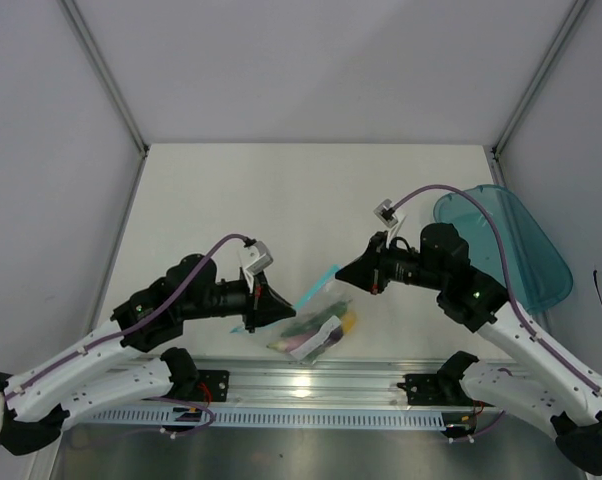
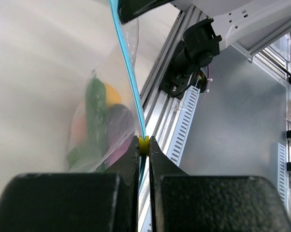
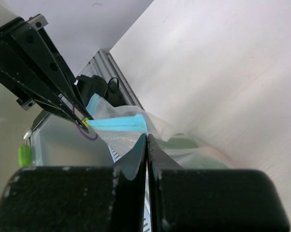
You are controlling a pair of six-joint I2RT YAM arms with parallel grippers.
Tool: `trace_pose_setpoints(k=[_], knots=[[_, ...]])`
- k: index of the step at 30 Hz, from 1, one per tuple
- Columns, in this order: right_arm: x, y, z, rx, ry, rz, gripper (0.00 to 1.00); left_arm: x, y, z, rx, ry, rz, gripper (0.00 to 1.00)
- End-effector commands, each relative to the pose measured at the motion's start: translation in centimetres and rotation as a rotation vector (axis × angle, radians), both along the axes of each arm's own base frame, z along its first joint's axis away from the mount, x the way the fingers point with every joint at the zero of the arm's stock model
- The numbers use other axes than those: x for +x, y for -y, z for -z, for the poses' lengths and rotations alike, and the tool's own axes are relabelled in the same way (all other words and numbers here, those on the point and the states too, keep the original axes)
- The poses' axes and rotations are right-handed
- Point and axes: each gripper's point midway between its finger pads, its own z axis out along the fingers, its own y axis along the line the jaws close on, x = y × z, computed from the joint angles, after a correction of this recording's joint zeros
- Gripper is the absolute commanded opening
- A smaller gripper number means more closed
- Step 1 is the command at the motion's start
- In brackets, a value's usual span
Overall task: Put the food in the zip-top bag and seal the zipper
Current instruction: Zip the zipper food storage bag at the center of the board.
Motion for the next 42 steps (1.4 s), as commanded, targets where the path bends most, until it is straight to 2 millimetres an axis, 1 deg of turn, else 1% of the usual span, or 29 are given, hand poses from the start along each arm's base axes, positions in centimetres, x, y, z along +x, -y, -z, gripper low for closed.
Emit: trace_pose_setpoints(k=[1, 6, 7, 9, 10, 11, 12, 13, 14, 15, 16, 17, 18, 19, 22, 23, 25, 26, 27, 28, 29, 31, 32, 33, 37, 38, 40, 42], knots=[[2.0, 1.3, -0.7, 0.013, 0.041, 0.125, 0.00, -0.8, -1.1, 0.0, 0.019, -0.021, 0.000, 0.01], [2.1, 1.6, -0.3, 0.005, 0.039, 0.132, 0.00, -0.8, -1.3, 0.2, 0.030, -0.025, -0.004, 0.01], [1.0, 1.1, -0.4, 0.009, 0.033, 0.054, 0.00, -0.8, -1.2, 0.1, 0.027, -0.024, -0.005, 0.01], [0.1, 0.6, -0.5, 0.008, 0.037, -0.025, 0.00, -1.0, -1.1, 0.1, 0.024, -0.027, 0.009, 0.01], [-1.0, 0.3, -0.9, 0.025, 0.061, -0.100, 0.01, -1.0, -1.1, 0.1, 0.024, -0.025, 0.010, 0.01], [-1.4, 0.2, -1.6, 0.040, 0.083, -0.132, 0.22, -1.1, -1.0, 0.0, 0.022, -0.025, 0.018, 0.01], [-1.7, 0.2, -1.9, 0.039, 0.087, -0.154, 0.36, -1.1, -1.0, -0.1, 0.021, -0.024, 0.023, 0.01], [-2.1, 0.1, -2.0, 0.027, 0.108, -0.194, 0.46, -1.2, -0.9, -0.3, 0.018, -0.022, 0.030, 0.01], [-2.2, 0.0, -2.1, 0.012, 0.111, -0.214, 0.60, -1.3, -0.9, -0.5, 0.014, -0.019, 0.035, 0.01], [-2.1, -0.3, -2.3, -0.016, 0.092, -0.242, 0.63, -1.4, -0.9, -0.5, 0.013, -0.018, 0.043, 0.01], [-2.1, -0.5, -2.4, -0.032, 0.110, -0.278, 0.65, -1.3, -0.8, -0.6, 0.012, -0.016, 0.043, 0.01], [-2.6, -0.6, -2.3, -0.045, 0.090, -0.319, 0.68, -1.4, -0.8, -0.6, 0.014, -0.017, 0.047, 0.00], [-2.4, -1.1, -3.0, -0.047, 0.104, -0.338, 0.69, -1.3, -0.8, -0.6, 0.016, -0.017, 0.047, 0.00], [-2.3, -1.3, -3.2, -0.056, 0.132, -0.354, 0.69, -1.3, -0.7, -0.5, 0.021, -0.021, 0.049, 0.01], [-2.7, -2.2, -4.2, -0.050, 0.168, -0.417, 0.72, -1.4, -0.6, -0.4, 0.026, -0.030, 0.058, 0.01], [-2.9, -2.4, -4.4, -0.047, 0.187, -0.446, 0.75, -1.4, -0.5, -0.2, 0.028, -0.035, 0.061, 0.01], [-3.5, -3.2, -4.5, -0.056, 0.183, -0.505, 0.79, -1.6, -0.4, -0.7, 0.018, -0.033, 0.070, 0.01], [-4.1, -3.4, -3.9, -0.076, 0.165, -0.544, 0.79, -1.6, -0.3, -0.7, 0.017, -0.033, 0.070, 0.00], [-4.6, -3.6, -3.8, -0.080, 0.172, -0.585, 0.79, -1.6, -0.3, -0.8, 0.016, -0.033, 0.072, 0.01], [-5.2, -4.3, -3.6, -0.093, 0.162, -0.627, 0.78, -1.6, -0.3, -0.9, 0.014, -0.030, 0.072, 0.01], [-5.8, -4.4, -3.0, -0.114, 0.139, -0.655, 0.76, -1.6, -0.3, -0.9, 0.013, -0.028, 0.071, 0.01], [-6.1, -4.8, -2.1, -0.146, 0.143, -0.681, 0.73, -1.5, -0.4, -1.2, 0.009, -0.023, 0.070, 0.01], [-6.7, -5.2, -1.3, -0.170, 0.116, -0.708, 0.70, -1.6, -0.3, -1.2, 0.011, -0.025, 0.071, 0.01], [-6.8, -5.3, -0.8, -0.185, 0.112, -0.713, 0.65, -1.6, -0.3, -1.4, 0.005, -0.023, 0.072, 0.01], [-6.9, -5.8, 1.2, -0.241, 0.079, -0.711, 0.59, -1.7, -0.3, -1.4, 0.001, -0.025, 0.079, 0.01], [-6.8, -5.8, 1.5, -0.252, 0.069, -0.708, 0.53, -1.7, -0.3, -1.4, 0.001, -0.025, 0.079, 0.01], [-6.8, -5.9, 1.7, -0.255, 0.065, -0.705, 0.47, -1.6, -0.3, -1.4, 0.003, -0.024, 0.078, 0.01], [-6.8, -6.0, 1.8, -0.254, 0.063, -0.703, 0.46, -1.7, -0.2, -1.4, 0.002, -0.026, 0.081, 0.01]])
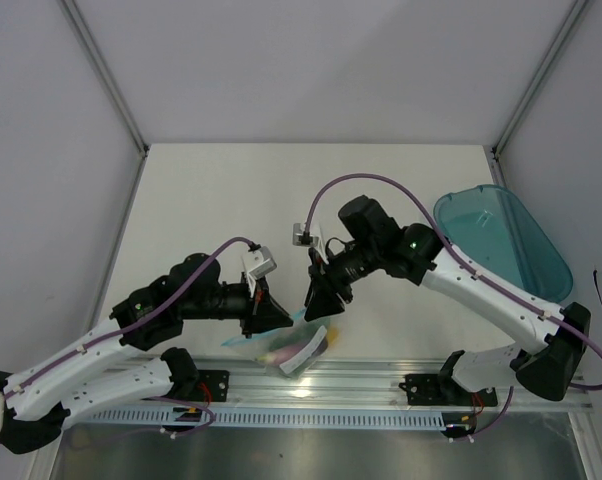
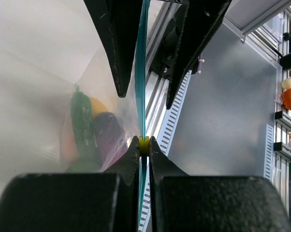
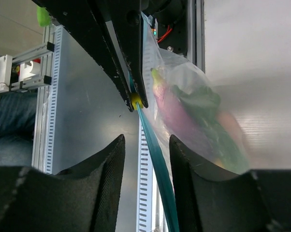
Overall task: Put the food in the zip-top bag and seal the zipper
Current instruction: Zip the zipper food storage bag at the center of the board.
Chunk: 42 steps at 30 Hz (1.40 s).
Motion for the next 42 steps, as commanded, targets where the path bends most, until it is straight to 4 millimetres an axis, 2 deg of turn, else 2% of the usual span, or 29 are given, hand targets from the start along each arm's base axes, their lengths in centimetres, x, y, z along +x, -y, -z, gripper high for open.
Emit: trace_pose_setpoints(k=[1, 3, 5, 9, 10, 12, 13, 14, 15, 16, 17, 22, 26, 29, 31, 33, 36, 40, 42], knots=[[0.1, -0.2, -0.2, 0.006, 0.027, -0.003, 0.43, -0.2, 0.3, -2.3, -0.057, 0.035, 0.023, 0.01], [0.3, -0.3, 0.1, -0.003, 0.027, 0.002, 0.41, -0.2, 0.3, -2.3, -0.057, 0.034, 0.026, 0.01], [0.5, -0.5, 0.3, -0.011, 0.030, 0.015, 0.34, -0.2, 0.3, -2.4, -0.061, 0.036, 0.024, 0.01], [0.9, -1.1, 1.0, -0.033, 0.032, 0.031, 0.26, -0.4, 0.2, -2.6, -0.069, 0.037, 0.029, 0.00], [0.8, -1.4, 1.2, -0.039, 0.037, 0.032, 0.18, -0.4, 0.2, -2.7, -0.074, 0.041, 0.029, 0.01], [1.8, -1.7, 2.0, -0.074, 0.054, 0.099, 0.10, -0.3, 0.0, -2.7, -0.070, 0.042, 0.017, 0.01], [2.3, -1.9, 2.3, -0.082, 0.066, 0.127, 0.00, -0.3, -0.1, -2.5, -0.067, 0.041, 0.014, 0.01], [3.0, -2.0, 2.6, -0.097, 0.065, 0.184, 0.00, -0.3, -0.1, -2.4, -0.064, 0.040, 0.011, 0.01], [5.0, -2.3, 2.3, -0.085, 0.119, 0.294, 0.00, -0.2, -0.2, -2.4, -0.064, 0.044, 0.006, 0.01], [5.8, -2.0, 3.4, -0.108, 0.125, 0.359, 0.00, -0.1, -0.3, -2.4, -0.063, 0.044, -0.002, 0.01], [6.7, -1.8, 3.5, -0.112, 0.109, 0.442, 0.00, 0.0, -0.4, -2.2, -0.055, 0.041, -0.013, 0.01], [10.9, 0.5, 4.2, -0.139, 0.121, 0.755, 0.00, 1.5, -1.5, -1.3, -0.004, 0.050, -0.125, 0.01], [13.8, 4.4, 5.2, -0.179, 0.125, 1.003, 0.00, 1.8, -2.4, -0.6, 0.028, 0.050, -0.167, 0.01], [15.4, 7.4, 4.8, -0.183, 0.135, 1.156, 0.00, 1.7, -2.8, -0.4, 0.035, 0.049, -0.178, 0.01], [15.6, 8.9, 5.1, -0.215, 0.139, 1.214, 0.00, 1.5, -3.1, -0.5, 0.029, 0.048, -0.180, 0.01], [15.9, 10.3, 4.5, -0.206, 0.154, 1.273, 0.00, 1.5, -3.3, -0.4, 0.028, 0.052, -0.189, 0.01], [15.6, 10.9, 3.7, -0.182, 0.150, 1.285, 0.00, 1.5, -3.5, -0.3, 0.030, 0.051, -0.196, 0.00], [15.1, 10.7, 4.1, -0.183, 0.138, 1.256, 0.00, 1.8, -3.7, -0.3, 0.037, 0.052, -0.215, 0.01], [14.7, 9.4, 4.0, -0.149, 0.121, 1.184, 0.00, 2.2, -3.9, -0.2, 0.047, 0.050, -0.242, 0.01]])
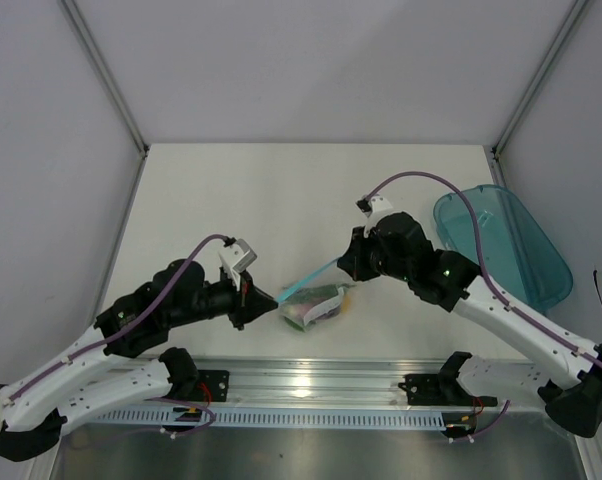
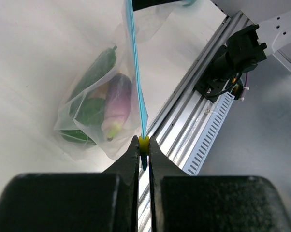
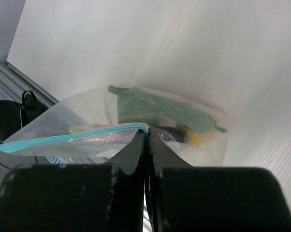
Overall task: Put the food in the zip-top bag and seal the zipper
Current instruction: Zip the zipper food storage bag at the center of the board, then place the zipper food storage bag at the center of the board.
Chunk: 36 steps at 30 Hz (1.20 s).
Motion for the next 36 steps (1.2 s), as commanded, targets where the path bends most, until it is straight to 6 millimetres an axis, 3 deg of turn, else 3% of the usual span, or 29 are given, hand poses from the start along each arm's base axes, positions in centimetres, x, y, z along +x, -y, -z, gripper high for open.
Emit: trace_pose_setpoints(k=[1, 2, 3, 5, 6, 9, 11, 16, 17, 19, 22, 23, 26, 27, 28, 30, 31, 33, 34, 36], knots=[[2.1, 2.3, 1.5, -0.067, 0.031, 0.102, 0.00, -0.9, -0.9, -0.2, 0.007, -0.038, -0.010, 0.02], [1.8, 1.8, 1.5, -0.051, 0.028, 0.073, 0.00, -0.7, -1.0, -0.2, 0.007, -0.040, -0.022, 0.08], [1.8, 1.6, 1.7, -0.056, 0.023, 0.069, 0.00, -0.3, -1.2, -0.2, 0.011, -0.033, -0.050, 0.28], [1.8, 1.4, 2.3, -0.071, 0.014, 0.062, 0.00, 0.1, -1.5, -0.4, 0.003, -0.021, -0.079, 0.45], [1.8, 1.3, 2.5, -0.072, 0.011, 0.058, 0.00, 0.4, -1.6, -0.8, -0.010, -0.003, -0.092, 0.64], [1.8, 1.0, 2.5, -0.064, 0.013, 0.048, 0.00, 0.9, -1.9, -1.6, -0.006, 0.041, -0.110, 0.87], [2.1, 0.9, 2.1, -0.061, 0.023, 0.054, 0.00, 2.3, -3.0, -3.5, 0.003, 0.100, -0.188, 0.98], [4.4, 0.9, 1.2, -0.081, 0.028, 0.097, 0.00, 4.1, -5.2, -7.2, -0.041, 0.190, -0.337, 0.99], [5.4, 1.2, 1.9, -0.104, 0.008, 0.120, 0.00, 4.2, -5.3, -7.4, -0.057, 0.190, -0.352, 0.99], [7.0, 1.0, 1.1, -0.101, 0.030, 0.131, 0.00, 4.1, -5.5, -7.1, -0.089, 0.186, -0.362, 1.00], [9.9, 1.6, 1.7, -0.122, 0.023, 0.175, 0.00, 3.5, -5.3, -6.7, -0.125, 0.173, -0.341, 1.00], [11.3, 2.2, 2.7, -0.129, -0.007, 0.194, 0.00, 3.2, -5.4, -6.5, -0.132, 0.164, -0.333, 1.00], [14.2, 2.4, 2.2, -0.125, 0.009, 0.222, 0.00, 2.7, -5.4, -5.3, -0.124, 0.134, -0.322, 1.00], [15.6, 2.8, 3.7, -0.156, -0.016, 0.246, 0.00, 2.4, -5.4, -4.8, -0.123, 0.124, -0.310, 0.99], [17.0, 2.7, 2.8, -0.147, 0.006, 0.258, 0.00, 2.3, -5.4, -4.5, -0.120, 0.117, -0.304, 0.99], [19.1, 2.8, 3.4, -0.169, 0.004, 0.269, 0.00, 2.1, -5.4, -3.5, -0.107, 0.093, -0.303, 0.99], [20.7, 3.3, 5.4, -0.199, -0.030, 0.290, 0.00, 1.9, -5.4, -3.6, -0.118, 0.089, -0.301, 1.00], [23.5, 4.1, 5.0, -0.196, -0.015, 0.321, 0.00, 1.5, -5.2, -3.3, -0.130, 0.062, -0.288, 1.00], [24.6, 4.0, 6.9, -0.214, -0.042, 0.318, 0.00, 1.4, -5.1, -3.1, -0.134, 0.050, -0.281, 0.99], [26.9, 4.1, 6.5, -0.208, -0.017, 0.321, 0.00, 0.9, -4.7, -2.7, -0.150, 0.020, -0.265, 0.99]])
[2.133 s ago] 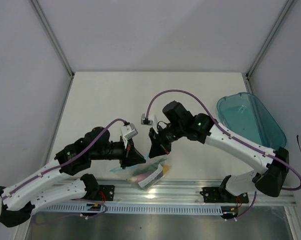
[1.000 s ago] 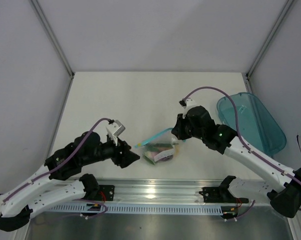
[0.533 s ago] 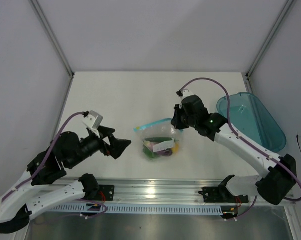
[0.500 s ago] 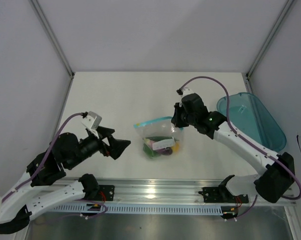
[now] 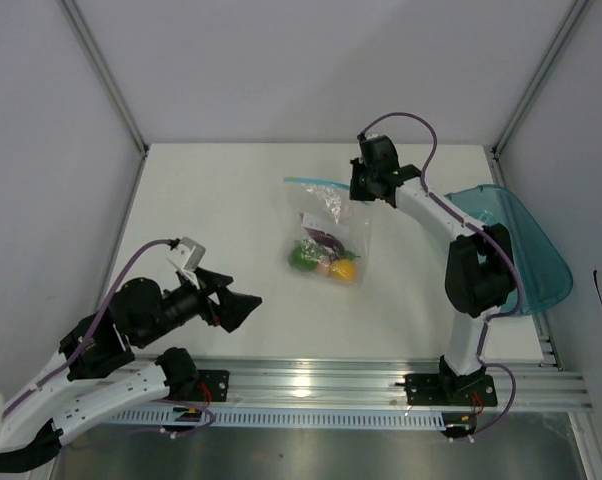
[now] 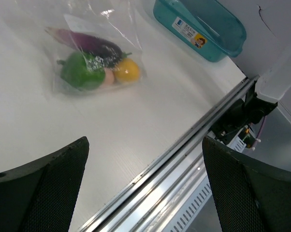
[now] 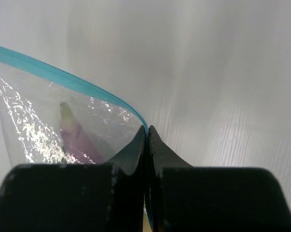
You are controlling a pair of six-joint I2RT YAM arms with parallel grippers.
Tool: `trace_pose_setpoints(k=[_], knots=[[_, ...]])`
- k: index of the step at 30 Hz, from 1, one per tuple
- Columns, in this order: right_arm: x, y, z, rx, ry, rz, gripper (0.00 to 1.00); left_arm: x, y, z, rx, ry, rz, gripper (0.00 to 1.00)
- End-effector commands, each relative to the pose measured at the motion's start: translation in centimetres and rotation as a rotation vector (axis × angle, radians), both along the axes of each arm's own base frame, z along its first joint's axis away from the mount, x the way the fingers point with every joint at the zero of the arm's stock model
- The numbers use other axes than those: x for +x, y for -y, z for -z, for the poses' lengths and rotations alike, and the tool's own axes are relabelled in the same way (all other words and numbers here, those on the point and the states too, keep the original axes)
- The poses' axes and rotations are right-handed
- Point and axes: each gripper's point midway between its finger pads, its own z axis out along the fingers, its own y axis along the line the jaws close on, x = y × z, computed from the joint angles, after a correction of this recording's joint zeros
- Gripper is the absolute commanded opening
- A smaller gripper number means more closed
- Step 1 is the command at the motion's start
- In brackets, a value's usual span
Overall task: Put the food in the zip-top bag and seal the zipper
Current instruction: Place the zipper food storage bag at the center of the board, then reset both arms
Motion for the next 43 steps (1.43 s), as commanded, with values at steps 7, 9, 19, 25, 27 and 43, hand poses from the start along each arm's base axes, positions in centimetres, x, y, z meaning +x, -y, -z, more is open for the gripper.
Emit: trace_pose_setpoints(k=[7, 9, 19, 25, 27, 43], knots=[[8.7, 1.4, 3.2, -0.072, 0.001, 0.030, 0.14, -2.3, 1.7, 1.2, -0.107, -0.121, 0.098, 0.99], [9.1, 1.7, 4.0, -0.098, -0.007, 0.038, 0.20, -2.5, 1.8, 1.7, -0.117, -0.141, 0.100, 0.99], [6.6, 5.5, -2.5, -0.199, 0.092, 0.150, 0.99, -2.0, 2.1, 2.5, -0.104, -0.157, 0.082, 0.99], [-0.5, 7.2, -5.5, -0.200, 0.121, 0.201, 1.00, -1.5, 2.8, 3.4, -0.081, -0.172, 0.077, 0.99], [-3.2, 7.7, -3.4, -0.202, 0.075, 0.211, 0.99, -1.2, 3.1, 3.6, -0.071, -0.174, 0.078, 0.99], [-22.1, 9.8, -0.7, -0.077, 0.087, 0.246, 1.00, 1.2, 5.9, 4.4, -0.069, -0.211, 0.054, 0.99]])
